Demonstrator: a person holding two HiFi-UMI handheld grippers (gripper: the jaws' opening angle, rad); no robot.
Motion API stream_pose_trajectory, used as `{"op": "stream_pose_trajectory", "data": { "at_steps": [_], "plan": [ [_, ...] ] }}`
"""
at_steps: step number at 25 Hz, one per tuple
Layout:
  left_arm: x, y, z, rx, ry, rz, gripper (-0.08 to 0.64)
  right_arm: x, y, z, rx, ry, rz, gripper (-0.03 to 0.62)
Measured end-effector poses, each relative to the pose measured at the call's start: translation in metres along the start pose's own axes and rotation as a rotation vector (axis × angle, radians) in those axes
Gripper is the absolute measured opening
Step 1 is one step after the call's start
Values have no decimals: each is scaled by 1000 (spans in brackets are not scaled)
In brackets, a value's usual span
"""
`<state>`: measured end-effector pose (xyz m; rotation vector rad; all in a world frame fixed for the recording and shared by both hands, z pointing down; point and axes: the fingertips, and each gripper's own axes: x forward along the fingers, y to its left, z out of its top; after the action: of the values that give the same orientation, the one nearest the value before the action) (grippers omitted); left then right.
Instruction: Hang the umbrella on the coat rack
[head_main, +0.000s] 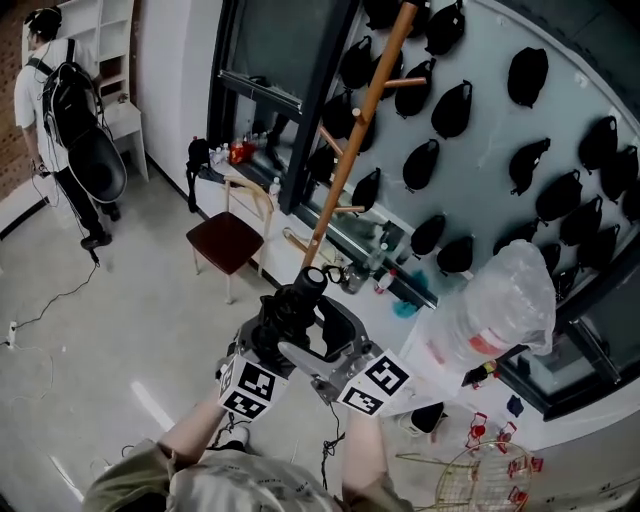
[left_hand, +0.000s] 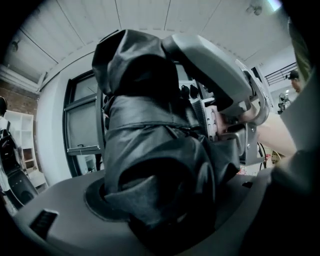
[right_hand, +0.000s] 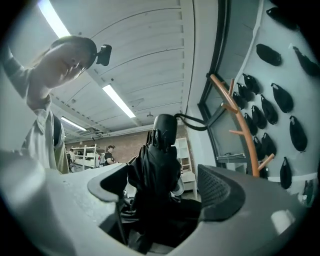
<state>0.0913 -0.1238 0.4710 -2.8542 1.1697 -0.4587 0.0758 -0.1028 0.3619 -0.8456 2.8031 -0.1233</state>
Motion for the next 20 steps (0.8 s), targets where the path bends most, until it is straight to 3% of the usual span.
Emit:
{"op": "stream_pose_trajectory", "data": {
  "at_steps": [7, 9, 11, 20],
  "plan": [
    [15, 24, 2, 21, -30, -94, 331, 40, -18, 0, -28, 1, 8, 420],
    [18, 28, 0, 32, -33, -119, 331, 46, -20, -1, -43, 6, 8, 378],
    [21, 33, 0, 45, -36, -139, 331, 51, -22, 0, -59, 8, 7, 291],
    [29, 46, 14, 36, -108, -183, 351, 68, -30, 11, -109, 21, -20, 210]
  ]
}}
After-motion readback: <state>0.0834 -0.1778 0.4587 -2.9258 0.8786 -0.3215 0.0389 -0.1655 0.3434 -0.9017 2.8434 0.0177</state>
